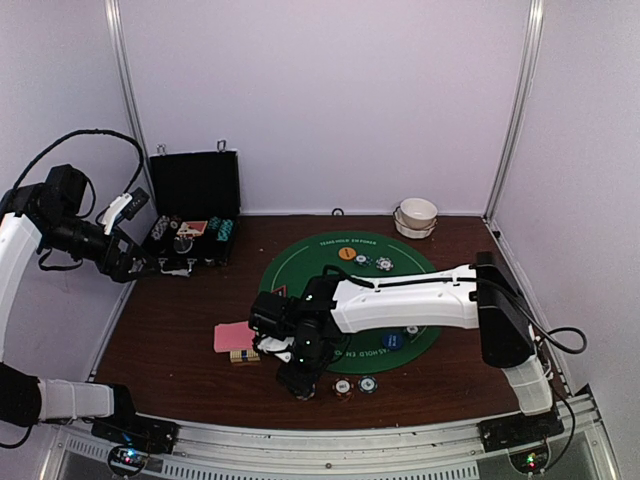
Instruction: Distribute texas hold em gaming equipment
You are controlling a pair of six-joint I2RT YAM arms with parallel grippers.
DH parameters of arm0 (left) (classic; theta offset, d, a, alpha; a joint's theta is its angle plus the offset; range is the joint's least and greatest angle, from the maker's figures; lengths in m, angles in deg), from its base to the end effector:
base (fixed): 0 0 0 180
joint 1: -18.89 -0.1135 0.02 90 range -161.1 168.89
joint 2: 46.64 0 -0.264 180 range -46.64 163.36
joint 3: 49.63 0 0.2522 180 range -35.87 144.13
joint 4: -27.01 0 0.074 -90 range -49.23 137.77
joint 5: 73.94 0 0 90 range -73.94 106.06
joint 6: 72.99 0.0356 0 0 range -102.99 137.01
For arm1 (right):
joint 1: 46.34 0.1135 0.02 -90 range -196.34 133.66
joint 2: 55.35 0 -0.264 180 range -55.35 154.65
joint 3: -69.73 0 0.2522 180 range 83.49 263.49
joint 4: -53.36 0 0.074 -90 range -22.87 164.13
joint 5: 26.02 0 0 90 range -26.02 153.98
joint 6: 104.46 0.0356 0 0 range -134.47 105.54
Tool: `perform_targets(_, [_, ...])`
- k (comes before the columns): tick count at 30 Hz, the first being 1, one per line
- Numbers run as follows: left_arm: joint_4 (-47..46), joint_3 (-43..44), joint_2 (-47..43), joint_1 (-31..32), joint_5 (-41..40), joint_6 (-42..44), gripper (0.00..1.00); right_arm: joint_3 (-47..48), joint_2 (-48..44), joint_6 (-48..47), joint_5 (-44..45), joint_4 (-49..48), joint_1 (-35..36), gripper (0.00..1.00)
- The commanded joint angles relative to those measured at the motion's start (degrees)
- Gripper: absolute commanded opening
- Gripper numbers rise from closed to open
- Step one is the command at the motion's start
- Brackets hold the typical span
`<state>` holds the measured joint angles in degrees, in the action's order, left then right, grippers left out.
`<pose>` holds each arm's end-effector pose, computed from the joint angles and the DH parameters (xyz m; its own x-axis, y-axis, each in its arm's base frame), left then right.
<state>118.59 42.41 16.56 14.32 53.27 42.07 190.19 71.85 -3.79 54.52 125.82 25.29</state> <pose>0.1699 -0.0080 0.3798 -0.7126 0.2815 -0.6426 0.5680 0.7692 -0.2930 0.1364 0.4294 0.1870 -0.4793 -0.8640 -0.1542 -0.8722 0.4494 0.1934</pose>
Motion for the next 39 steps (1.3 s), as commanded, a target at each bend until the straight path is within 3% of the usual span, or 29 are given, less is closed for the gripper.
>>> perform_targets(1, [-0.4,-0.3,-1.0,-0.4,0.2,1.0,0.98,0.8,0.8,-0.2,-0.3,0.8,0.0,0.57])
perform_targets(15, [-0.4,-0.1,-0.8,-0.4,0.2,1.0,0.98,0.1,1.3,-0.6,-1.2,0.5,-0.1,0.49])
perform_targets(22, [-0.4,0.0,-0.8,-0.4,0.2,1.0,0.98,0.2,1.8,-0.9,-0.8,0.9,0.0,0.5])
perform_targets(30, [-0.4,0.2,-0.7,-0.4,0.4,1.0,0.98,0.7,1.2,-0.9,-0.7,1.1,-0.1,0.33])
perform_targets(39, [-0.4,0.4,-0.6,-0.4,0.7,1.0,0.98,3.0,-0.6,-1.1,-0.7,3.0,0.0,0.28])
